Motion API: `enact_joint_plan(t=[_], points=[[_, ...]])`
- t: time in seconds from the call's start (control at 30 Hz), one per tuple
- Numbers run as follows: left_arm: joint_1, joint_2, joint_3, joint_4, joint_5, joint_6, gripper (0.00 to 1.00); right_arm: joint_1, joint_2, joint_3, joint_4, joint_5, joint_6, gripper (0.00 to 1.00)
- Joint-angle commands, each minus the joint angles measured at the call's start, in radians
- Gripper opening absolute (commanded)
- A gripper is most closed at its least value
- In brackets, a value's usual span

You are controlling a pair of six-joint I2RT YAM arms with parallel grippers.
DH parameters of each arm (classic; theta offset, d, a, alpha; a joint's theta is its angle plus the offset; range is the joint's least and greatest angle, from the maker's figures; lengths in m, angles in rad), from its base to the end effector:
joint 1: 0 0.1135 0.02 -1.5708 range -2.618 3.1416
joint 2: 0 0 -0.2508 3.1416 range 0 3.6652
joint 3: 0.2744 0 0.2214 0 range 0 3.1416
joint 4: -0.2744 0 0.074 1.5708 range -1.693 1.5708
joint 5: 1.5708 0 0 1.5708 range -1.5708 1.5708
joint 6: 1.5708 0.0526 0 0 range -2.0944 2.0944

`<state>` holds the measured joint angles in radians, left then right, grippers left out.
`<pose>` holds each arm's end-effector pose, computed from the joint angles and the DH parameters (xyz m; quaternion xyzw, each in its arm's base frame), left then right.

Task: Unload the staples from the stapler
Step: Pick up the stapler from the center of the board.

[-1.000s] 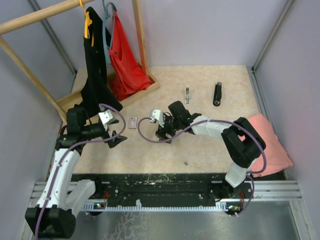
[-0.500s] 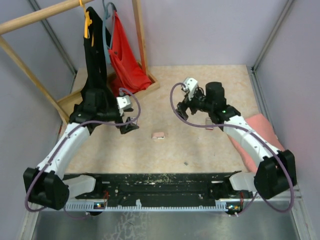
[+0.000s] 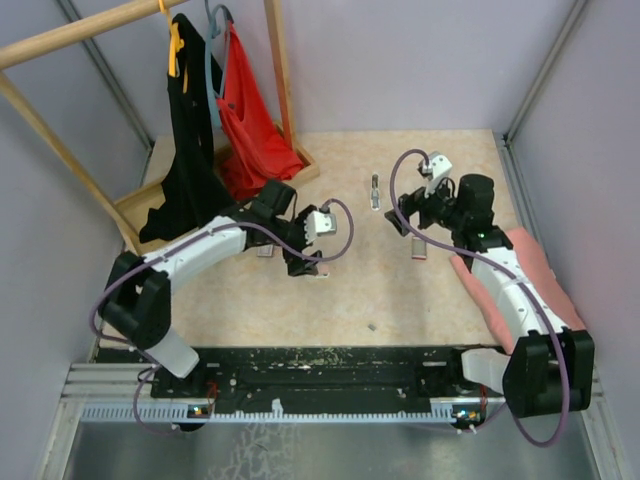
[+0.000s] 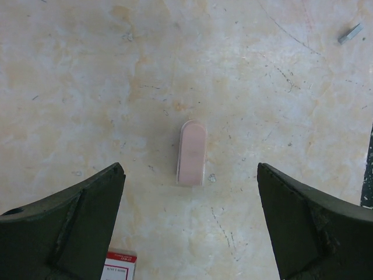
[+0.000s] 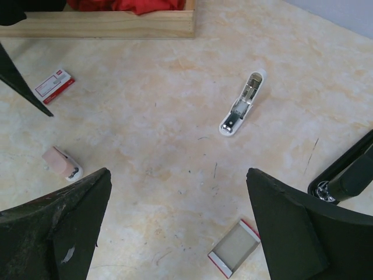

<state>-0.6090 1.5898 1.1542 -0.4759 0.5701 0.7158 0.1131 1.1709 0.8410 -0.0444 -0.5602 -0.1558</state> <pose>0.2427 -0.2039 0.2352 0.6302 0.6600 -0.2491 0.3244 0.2490 0.0564 0.2889 -0.2607 0.7661 0.2168 0.5460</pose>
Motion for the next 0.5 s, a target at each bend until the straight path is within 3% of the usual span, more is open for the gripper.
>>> enact_joint_plan(t=[0.0,0.27,0.47], points=[[-0.045,0.069,0.052,-0.036,-0.063,0.058,1.0,-0.021,-0.052,-0.005,0.082,-0.058,0.024,0.99],[-0.108,0.174,0.07,-0.05,-0.131,0.091,0.99,-0.045,-0.047,-0.02,0.098,-0.083,0.032,0.99],[-0.138,0.232,0.081,-0.031,-0.186,0.085,0.91,-0.047,-0.045,-0.026,0.102,-0.097,0.033,0.98]])
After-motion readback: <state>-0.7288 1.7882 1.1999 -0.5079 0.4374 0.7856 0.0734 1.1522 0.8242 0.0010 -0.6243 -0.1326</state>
